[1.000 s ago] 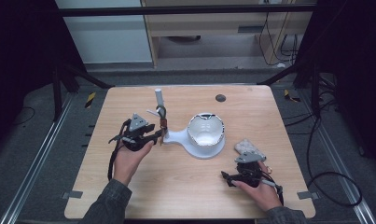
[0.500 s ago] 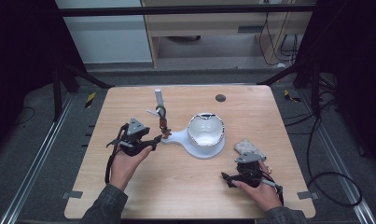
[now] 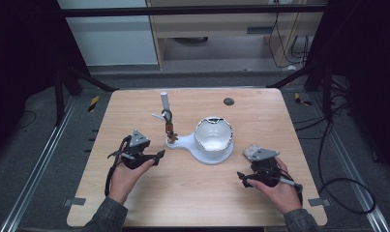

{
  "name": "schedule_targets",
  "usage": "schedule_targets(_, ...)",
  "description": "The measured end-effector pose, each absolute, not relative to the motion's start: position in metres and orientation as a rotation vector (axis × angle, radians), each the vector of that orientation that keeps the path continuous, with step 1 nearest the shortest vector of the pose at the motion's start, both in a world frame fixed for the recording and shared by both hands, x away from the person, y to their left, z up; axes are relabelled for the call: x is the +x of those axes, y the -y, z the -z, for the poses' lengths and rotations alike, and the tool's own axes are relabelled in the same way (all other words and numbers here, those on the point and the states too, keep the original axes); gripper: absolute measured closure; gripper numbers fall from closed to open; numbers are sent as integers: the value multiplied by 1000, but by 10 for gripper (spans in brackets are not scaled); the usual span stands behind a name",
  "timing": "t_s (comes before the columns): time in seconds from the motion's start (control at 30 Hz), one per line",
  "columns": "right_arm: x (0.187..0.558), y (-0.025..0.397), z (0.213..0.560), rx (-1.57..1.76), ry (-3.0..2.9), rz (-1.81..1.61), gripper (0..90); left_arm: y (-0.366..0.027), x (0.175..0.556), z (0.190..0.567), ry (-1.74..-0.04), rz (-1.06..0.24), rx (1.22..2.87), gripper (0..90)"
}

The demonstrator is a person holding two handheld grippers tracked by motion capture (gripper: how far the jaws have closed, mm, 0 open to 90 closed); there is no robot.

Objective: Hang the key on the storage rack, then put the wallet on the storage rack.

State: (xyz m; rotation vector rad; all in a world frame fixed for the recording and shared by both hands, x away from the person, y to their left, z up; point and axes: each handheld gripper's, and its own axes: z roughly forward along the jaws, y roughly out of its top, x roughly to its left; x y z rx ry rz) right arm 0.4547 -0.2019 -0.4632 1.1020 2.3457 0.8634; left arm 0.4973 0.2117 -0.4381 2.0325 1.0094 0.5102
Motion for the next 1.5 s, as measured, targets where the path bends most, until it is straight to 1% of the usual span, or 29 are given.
schedule_targets(0.2,461,212,441,1120,-2361,-804,128,-216,498,449,-1020,-497,2047,260)
schedule_targets(0.37,466,219,431,1147,-2395,-754,133,-225,498,458,-1038,-474,2079,239)
schedule_targets(0.53,473,227,424,1155,-2422,-698,126,-236,498,469,-1078,-489,2117,223)
schedule_targets(0.67,479,234,423,1189,-2435,-663,143,-242,500,478,-1101,-502,2141,194)
schedule_targets(0.87,489,245,423,1239,-2455,-616,139,-249,501,484,-1151,-493,2128,136)
schedule_targets(0.97,493,247,423,1253,-2461,-593,168,-250,501,483,-1153,-505,2107,129)
schedule_targets(1.1,498,248,425,1275,-2470,-570,180,-252,502,487,-1171,-488,2108,100)
schedule_targets(1.2,504,250,428,1289,-2479,-554,174,-253,503,489,-1179,-486,2114,89)
schedule_targets(1.43,510,252,440,1340,-2501,-517,119,-250,503,493,-1164,-476,2158,85)
schedule_targets(1.5,511,253,444,1347,-2504,-509,115,-249,503,494,-1171,-469,2154,85)
